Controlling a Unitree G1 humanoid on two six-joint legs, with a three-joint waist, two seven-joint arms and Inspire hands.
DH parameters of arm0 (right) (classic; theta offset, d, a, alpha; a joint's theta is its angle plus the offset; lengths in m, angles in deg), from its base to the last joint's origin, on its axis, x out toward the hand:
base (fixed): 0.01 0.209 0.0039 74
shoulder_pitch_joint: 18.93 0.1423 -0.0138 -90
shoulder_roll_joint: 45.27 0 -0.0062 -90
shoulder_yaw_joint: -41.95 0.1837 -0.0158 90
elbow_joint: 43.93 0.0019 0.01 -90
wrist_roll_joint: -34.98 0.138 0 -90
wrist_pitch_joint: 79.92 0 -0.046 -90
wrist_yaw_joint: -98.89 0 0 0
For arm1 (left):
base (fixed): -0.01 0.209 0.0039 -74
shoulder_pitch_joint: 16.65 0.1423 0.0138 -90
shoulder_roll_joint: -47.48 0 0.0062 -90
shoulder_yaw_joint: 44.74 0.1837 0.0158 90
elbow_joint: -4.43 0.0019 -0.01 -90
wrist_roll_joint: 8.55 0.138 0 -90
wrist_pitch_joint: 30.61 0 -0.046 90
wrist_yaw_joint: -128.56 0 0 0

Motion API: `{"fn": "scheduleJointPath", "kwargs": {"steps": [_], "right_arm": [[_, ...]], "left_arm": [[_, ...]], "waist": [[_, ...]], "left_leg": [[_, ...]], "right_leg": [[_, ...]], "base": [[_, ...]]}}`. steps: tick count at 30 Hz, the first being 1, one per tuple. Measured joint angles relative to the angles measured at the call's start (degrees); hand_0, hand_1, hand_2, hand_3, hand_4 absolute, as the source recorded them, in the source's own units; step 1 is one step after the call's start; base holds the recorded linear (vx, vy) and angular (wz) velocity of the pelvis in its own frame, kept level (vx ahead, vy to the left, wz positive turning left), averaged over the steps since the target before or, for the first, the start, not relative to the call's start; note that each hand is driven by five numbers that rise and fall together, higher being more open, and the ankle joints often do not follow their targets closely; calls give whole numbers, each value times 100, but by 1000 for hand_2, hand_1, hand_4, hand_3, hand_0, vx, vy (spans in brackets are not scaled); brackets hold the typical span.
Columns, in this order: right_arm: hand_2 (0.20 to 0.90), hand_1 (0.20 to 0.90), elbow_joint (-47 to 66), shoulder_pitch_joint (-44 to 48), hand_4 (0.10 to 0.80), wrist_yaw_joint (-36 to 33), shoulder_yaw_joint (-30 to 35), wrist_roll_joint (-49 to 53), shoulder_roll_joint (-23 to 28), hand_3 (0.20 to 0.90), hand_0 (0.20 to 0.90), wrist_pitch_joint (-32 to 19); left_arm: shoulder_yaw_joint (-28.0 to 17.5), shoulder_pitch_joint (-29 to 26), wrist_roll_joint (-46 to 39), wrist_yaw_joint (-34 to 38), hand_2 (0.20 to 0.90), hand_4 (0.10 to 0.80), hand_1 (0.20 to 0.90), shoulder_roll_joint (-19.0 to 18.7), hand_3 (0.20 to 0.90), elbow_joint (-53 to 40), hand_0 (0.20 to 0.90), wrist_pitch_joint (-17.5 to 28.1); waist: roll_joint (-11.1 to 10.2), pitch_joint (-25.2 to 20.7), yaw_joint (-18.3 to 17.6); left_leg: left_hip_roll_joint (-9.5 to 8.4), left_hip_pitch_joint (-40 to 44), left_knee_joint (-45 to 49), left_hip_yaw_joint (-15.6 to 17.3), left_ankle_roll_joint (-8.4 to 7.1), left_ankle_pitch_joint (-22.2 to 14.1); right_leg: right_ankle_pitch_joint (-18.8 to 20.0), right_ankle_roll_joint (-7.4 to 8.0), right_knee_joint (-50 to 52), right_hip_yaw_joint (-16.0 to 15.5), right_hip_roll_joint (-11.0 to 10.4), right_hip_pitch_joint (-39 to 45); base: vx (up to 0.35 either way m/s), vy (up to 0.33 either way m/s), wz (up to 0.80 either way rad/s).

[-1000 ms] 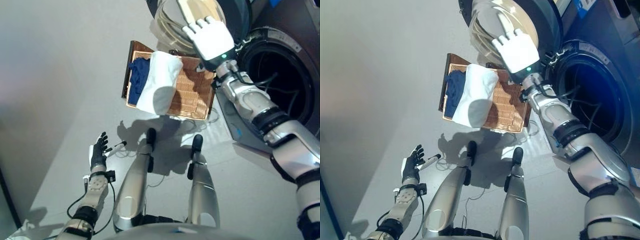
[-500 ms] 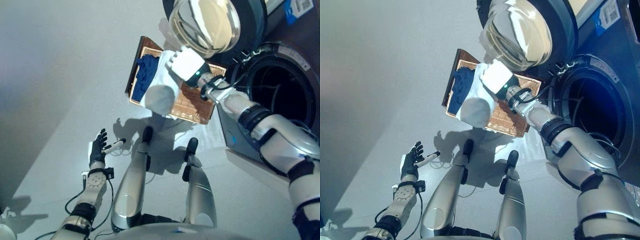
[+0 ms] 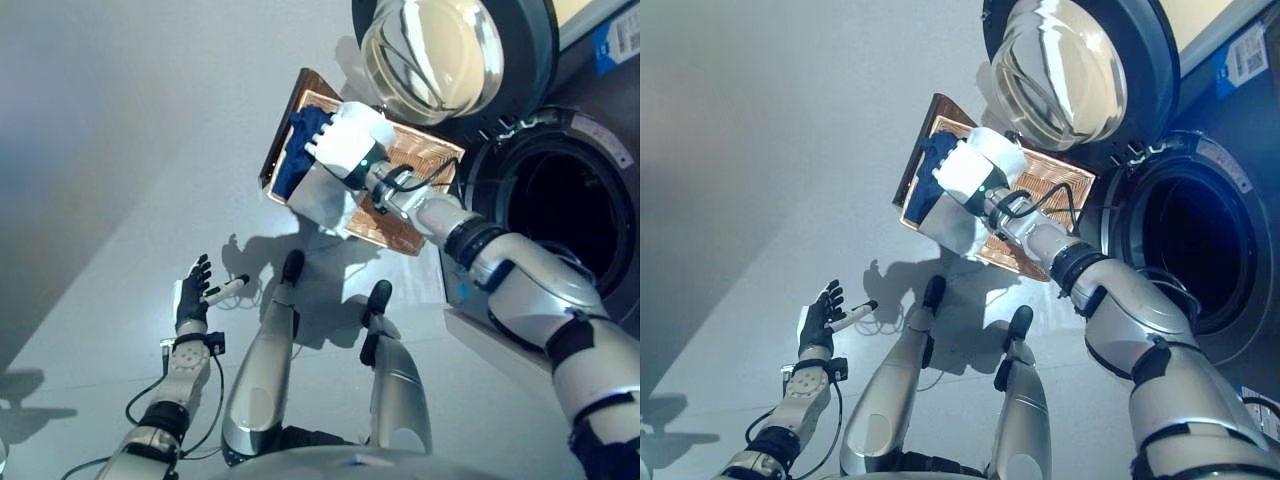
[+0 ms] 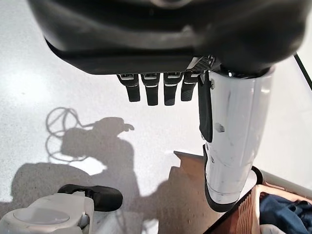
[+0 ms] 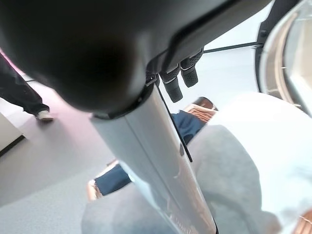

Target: Pick up the clothes and place them into the washing machine

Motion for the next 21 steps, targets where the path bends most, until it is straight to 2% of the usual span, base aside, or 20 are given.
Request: {"fn": "scheduleJointPath", "kwargs": {"steps": [7,15,21], "right_arm": [[900,900,-5,12,800,0,0,1,-82,900,900,3],[900,900,-349,6,800,15,5,13,-90,900,900,-6],[900,900,-605,-11,800,15,23,91,136,900,900,-3]], "left_arm": [[-4,-4,-3,5,900,800,900,-10,900,-4,900,1],[-4,-6,-77,4,900,800,900,-101,900,-139,900,2],[-11,-2,-102,6,900,800,900,-207,900,-209,900,5]], "waist": [[-2,1,45],[-40,22,141],[-64,36,164]], "left_leg": [[-3,2,-77,-94,-53,46],[10,-98,-129,-337,-149,114],[6,-221,-142,-354,-147,117]], "right_leg": [[-5,-3,4,-91,2,16],[-93,-83,45,-340,14,-6],[-117,-91,45,-357,-9,-122]], "base": [[-1,-12,6],[-6,-5,13],[-12,9,2]]}}
